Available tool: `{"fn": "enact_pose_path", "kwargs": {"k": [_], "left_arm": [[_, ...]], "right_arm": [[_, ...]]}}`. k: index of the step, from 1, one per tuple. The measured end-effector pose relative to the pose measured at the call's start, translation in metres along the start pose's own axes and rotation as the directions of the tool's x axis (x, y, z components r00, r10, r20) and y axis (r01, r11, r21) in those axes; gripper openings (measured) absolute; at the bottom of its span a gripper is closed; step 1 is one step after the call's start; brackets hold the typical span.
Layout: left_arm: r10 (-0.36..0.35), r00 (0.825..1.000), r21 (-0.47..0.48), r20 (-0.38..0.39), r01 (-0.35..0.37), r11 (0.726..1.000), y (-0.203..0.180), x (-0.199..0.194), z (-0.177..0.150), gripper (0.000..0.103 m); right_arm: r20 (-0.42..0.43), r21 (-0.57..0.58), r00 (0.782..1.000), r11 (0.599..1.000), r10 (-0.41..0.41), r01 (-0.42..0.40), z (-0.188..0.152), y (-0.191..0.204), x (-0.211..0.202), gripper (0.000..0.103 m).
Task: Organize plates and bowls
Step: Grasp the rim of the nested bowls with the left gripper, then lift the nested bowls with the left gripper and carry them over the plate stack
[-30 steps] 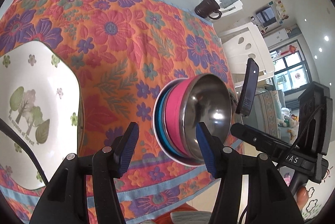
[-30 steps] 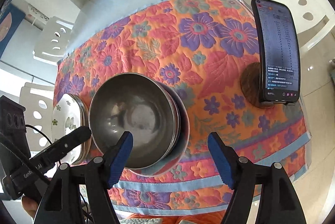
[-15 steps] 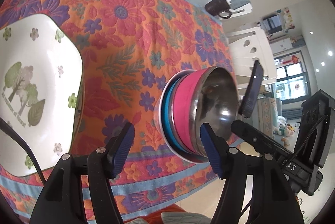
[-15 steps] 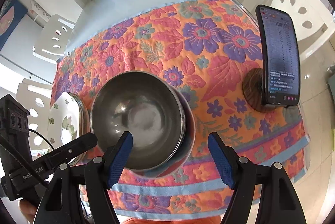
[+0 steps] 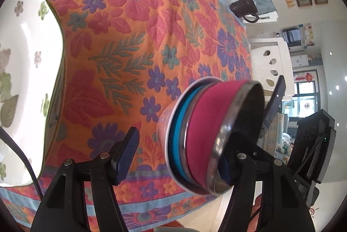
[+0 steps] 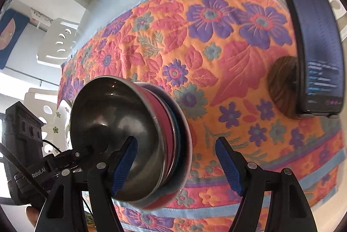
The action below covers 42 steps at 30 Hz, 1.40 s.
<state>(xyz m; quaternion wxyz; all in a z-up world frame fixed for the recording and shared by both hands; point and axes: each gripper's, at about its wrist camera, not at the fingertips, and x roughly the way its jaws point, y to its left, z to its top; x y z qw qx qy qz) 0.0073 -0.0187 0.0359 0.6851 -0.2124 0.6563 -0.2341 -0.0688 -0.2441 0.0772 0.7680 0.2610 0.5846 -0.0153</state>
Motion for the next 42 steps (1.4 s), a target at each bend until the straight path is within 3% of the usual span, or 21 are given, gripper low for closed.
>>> {"fn": "enact_pose_path", "kwargs": {"k": [10, 16, 23, 31, 42], "left_arm": [[0.005, 1.0, 0.0, -0.024, -0.005, 1.0, -0.004, 0.016, 0.003, 0.061], [-0.019, 0.999, 0.0, -0.036, 0.019, 1.0, -0.007, 0.024, 0.002, 0.053], [-0.02, 1.0, 0.011, -0.017, 0.02, 1.0, -0.007, 0.02, 0.0, 0.05], [0.04, 0.998, 0.093, 0.039, -0.044, 0.995, -0.021, 0.017, -0.008, 0.048], [0.065, 0.99, 0.12, 0.127, -0.08, 0.99, -0.024, -0.001, -0.014, 0.048]], "right_arm": [[-0.036, 0.037, 0.997, 0.997, 0.067, -0.065, 0.004, -0.009, 0.018, 0.072], [-0.057, 0.042, 0.992, 0.993, 0.109, -0.107, 0.005, -0.011, 0.028, 0.072], [-0.087, 0.099, 0.973, 0.974, 0.214, -0.205, 0.004, -0.019, 0.035, 0.051], [-0.033, -0.092, 0.995, 0.991, 0.096, -0.099, -0.002, 0.006, 0.023, 0.047], [0.033, -0.303, 0.999, 0.953, 0.029, -0.018, 0.0, 0.029, 0.012, 0.042]]}}
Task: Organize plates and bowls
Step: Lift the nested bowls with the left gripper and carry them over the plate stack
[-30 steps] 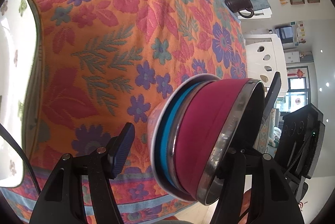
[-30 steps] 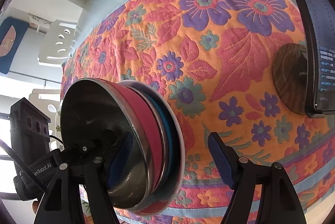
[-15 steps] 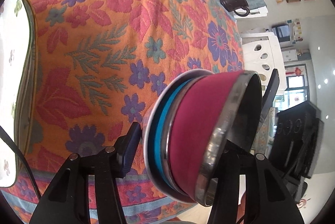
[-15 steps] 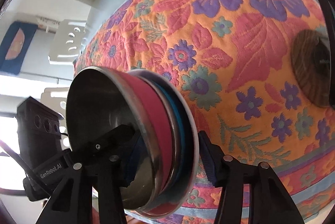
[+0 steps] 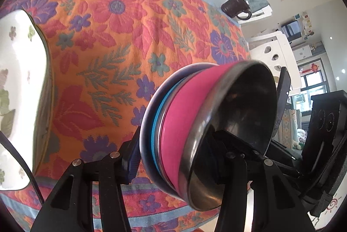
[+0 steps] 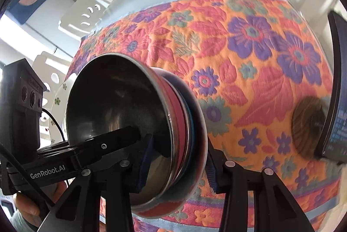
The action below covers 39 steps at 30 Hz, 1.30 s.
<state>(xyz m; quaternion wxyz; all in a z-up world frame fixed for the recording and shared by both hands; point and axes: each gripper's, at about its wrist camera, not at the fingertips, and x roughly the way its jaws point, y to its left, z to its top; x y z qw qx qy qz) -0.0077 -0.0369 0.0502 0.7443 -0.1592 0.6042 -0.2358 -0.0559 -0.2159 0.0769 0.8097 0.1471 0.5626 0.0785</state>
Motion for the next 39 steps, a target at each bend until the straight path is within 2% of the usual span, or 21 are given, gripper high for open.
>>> {"fn": "enact_pose_path", "kwargs": {"k": [6, 13, 17, 21, 25, 30, 34, 39], "left_arm": [[0.021, 0.998, -0.037, 0.059, -0.019, 0.999, -0.002, -0.02, 0.001, 0.047], [0.071, 0.985, -0.098, 0.155, -0.056, 0.994, 0.002, -0.076, -0.003, 0.046], [0.105, 0.971, -0.149, 0.212, -0.074, 0.986, 0.016, -0.127, -0.004, 0.046], [0.146, 0.962, -0.205, 0.233, -0.098, 0.974, 0.049, -0.169, -0.005, 0.046], [0.163, 0.962, -0.228, 0.219, -0.112, 0.967, 0.089, -0.186, -0.002, 0.046], [0.172, 0.971, -0.226, 0.166, -0.133, 0.965, 0.135, -0.187, 0.005, 0.046], [0.153, 0.984, -0.21, 0.094, -0.13, 0.969, 0.165, -0.172, 0.014, 0.046], [0.129, 0.991, -0.19, 0.031, -0.12, 0.974, 0.185, -0.157, 0.019, 0.046]], "right_arm": [[0.01, -0.047, 1.0, 0.999, 0.006, -0.006, 0.014, 0.012, -0.006, 0.042], [0.002, -0.046, 0.998, 0.997, 0.068, -0.067, 0.028, 0.041, -0.023, 0.042], [0.027, -0.096, 0.993, 0.989, 0.112, -0.109, 0.042, 0.084, -0.04, 0.042], [0.021, -0.158, 0.99, 0.979, 0.137, -0.132, 0.052, 0.136, -0.044, 0.042], [-0.005, -0.175, 0.987, 0.972, 0.158, -0.157, 0.053, 0.184, -0.027, 0.042], [-0.06, -0.13, 0.987, 0.979, 0.148, -0.155, 0.048, 0.223, 0.011, 0.042], [-0.119, -0.076, 0.986, 0.989, 0.115, -0.124, 0.045, 0.233, 0.044, 0.042], [-0.175, -0.005, 0.981, 0.997, 0.078, -0.08, 0.044, 0.234, 0.074, 0.042]]}}
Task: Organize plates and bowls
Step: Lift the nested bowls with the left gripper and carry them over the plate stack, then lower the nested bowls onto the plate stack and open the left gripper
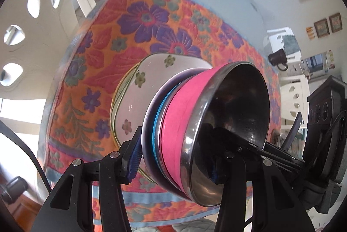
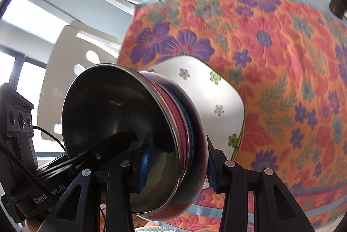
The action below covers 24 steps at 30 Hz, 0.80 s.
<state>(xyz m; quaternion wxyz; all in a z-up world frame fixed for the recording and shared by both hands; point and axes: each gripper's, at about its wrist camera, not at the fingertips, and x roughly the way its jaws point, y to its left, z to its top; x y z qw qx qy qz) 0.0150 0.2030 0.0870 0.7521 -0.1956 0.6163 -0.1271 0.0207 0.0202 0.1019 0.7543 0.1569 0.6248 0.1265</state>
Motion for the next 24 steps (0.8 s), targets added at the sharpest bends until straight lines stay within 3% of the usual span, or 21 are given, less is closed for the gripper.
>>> {"fn": "enact_pose_path", "kwargs": {"k": [10, 16, 24], "left_arm": [[-0.061, 0.996, 0.045, -0.06, 0.063, 0.997, 0.005, 0.009, 0.014, 0.046], [-0.092, 0.996, 0.053, 0.012, 0.091, 0.994, 0.011, -0.012, 0.019, 0.046], [-0.086, 0.989, 0.088, 0.124, 0.075, 0.993, 0.014, -0.043, 0.019, 0.046]], "right_arm": [[-0.026, 0.126, 0.999, 0.991, -0.032, 0.035, 0.005, -0.013, 0.016, 0.042], [0.031, 0.173, 0.999, 0.985, -0.024, 0.018, 0.003, -0.018, 0.001, 0.042], [0.167, 0.211, 0.981, 0.976, -0.096, 0.06, -0.011, -0.011, -0.03, 0.044]]}}
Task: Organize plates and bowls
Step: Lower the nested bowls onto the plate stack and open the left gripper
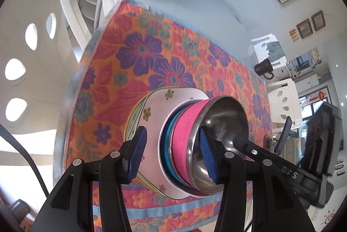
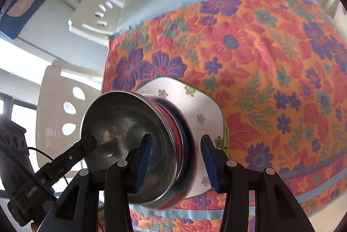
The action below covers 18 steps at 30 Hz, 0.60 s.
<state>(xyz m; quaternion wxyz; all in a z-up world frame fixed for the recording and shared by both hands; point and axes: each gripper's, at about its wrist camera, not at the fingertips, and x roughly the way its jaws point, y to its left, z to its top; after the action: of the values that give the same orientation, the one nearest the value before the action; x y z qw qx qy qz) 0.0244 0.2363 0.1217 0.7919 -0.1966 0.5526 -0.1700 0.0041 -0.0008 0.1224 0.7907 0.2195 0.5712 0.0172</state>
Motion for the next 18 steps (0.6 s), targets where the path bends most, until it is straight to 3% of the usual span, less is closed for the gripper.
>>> {"fn": "enact_pose_path", "kwargs": {"k": [4, 5, 6, 11, 15, 17, 18], "left_arm": [[0.003, 0.997, 0.039, 0.073, -0.006, 0.999, -0.015, -0.024, -0.005, 0.046], [0.012, 0.994, 0.061, 0.105, -0.018, 0.998, -0.022, -0.032, -0.008, 0.046], [0.026, 0.989, 0.091, 0.147, -0.04, 0.995, -0.032, -0.043, -0.014, 0.047], [0.089, 0.957, 0.134, 0.275, -0.13, 0.982, -0.06, -0.079, -0.046, 0.049], [0.197, 0.905, 0.094, 0.378, -0.249, 0.964, -0.079, -0.102, -0.078, 0.057], [0.231, 0.881, 0.089, 0.414, -0.291, 0.952, -0.087, -0.112, -0.092, 0.068], [0.255, 0.86, 0.081, 0.441, -0.321, 0.944, -0.092, -0.118, -0.102, 0.073]], "right_arm": [[0.154, -0.043, 0.987, 0.997, -0.054, 0.061, -0.015, 0.01, -0.039, 0.046], [0.199, -0.05, 0.978, 0.996, -0.064, 0.075, -0.019, 0.013, -0.051, 0.054], [0.248, -0.054, 0.966, 0.995, -0.066, 0.082, -0.024, 0.017, -0.064, 0.06], [0.392, -0.148, 0.919, 0.983, -0.043, 0.108, -0.057, 0.041, -0.107, 0.062], [0.423, -0.2, 0.904, 0.966, -0.063, 0.161, -0.083, 0.046, -0.123, 0.069], [0.413, -0.202, 0.907, 0.962, -0.085, 0.182, -0.094, 0.042, -0.129, 0.07], [0.406, -0.201, 0.909, 0.962, -0.092, 0.187, -0.1, 0.039, -0.13, 0.07]]}}
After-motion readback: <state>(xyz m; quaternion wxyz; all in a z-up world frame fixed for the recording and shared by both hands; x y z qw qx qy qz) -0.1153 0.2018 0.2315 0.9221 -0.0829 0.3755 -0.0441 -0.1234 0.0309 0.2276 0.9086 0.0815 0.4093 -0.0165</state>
